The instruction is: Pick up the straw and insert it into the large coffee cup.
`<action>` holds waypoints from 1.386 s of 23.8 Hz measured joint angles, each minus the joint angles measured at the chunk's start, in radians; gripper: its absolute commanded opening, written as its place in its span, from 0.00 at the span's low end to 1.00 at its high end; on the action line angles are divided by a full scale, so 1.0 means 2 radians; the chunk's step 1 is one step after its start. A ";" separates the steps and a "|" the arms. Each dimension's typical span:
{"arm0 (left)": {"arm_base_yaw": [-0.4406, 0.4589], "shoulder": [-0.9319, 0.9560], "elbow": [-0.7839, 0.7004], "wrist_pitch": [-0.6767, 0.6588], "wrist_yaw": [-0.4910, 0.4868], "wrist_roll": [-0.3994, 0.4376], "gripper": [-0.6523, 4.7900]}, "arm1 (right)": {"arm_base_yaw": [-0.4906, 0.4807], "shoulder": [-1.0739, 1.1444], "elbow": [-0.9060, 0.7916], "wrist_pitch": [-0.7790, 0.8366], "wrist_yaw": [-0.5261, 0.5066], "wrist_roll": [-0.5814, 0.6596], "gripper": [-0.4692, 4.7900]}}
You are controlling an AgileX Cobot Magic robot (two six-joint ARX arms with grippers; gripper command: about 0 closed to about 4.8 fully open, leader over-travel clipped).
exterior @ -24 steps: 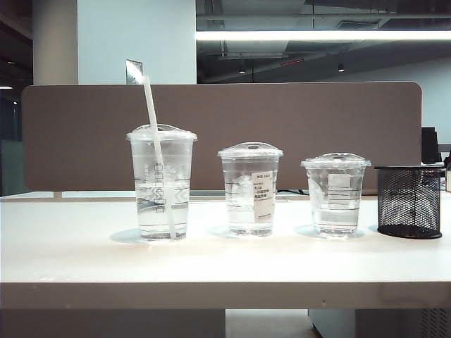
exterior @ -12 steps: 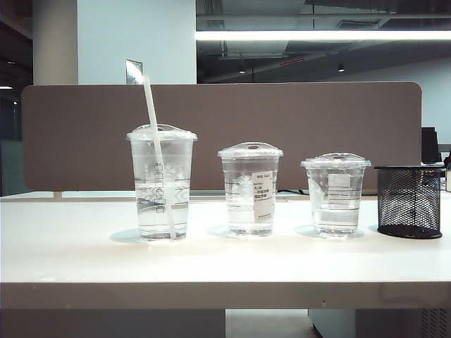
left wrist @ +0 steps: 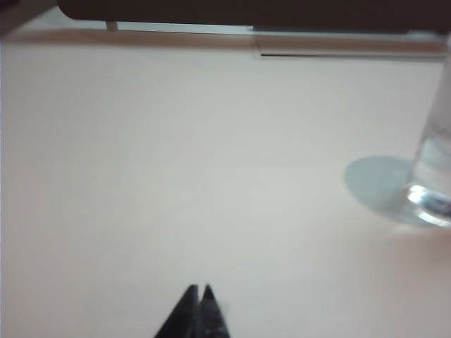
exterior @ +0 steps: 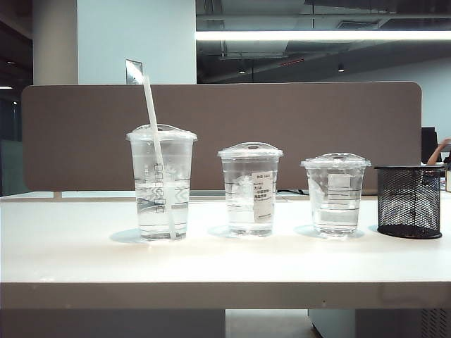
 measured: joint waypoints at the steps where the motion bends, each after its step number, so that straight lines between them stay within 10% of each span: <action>1: 0.000 0.000 0.000 -0.002 -0.006 0.021 0.11 | 0.000 0.000 0.000 0.000 0.000 0.000 0.08; 33: 0.000 0.000 0.001 0.021 -0.017 0.028 0.11 | 0.000 0.000 0.000 0.000 0.000 0.000 0.08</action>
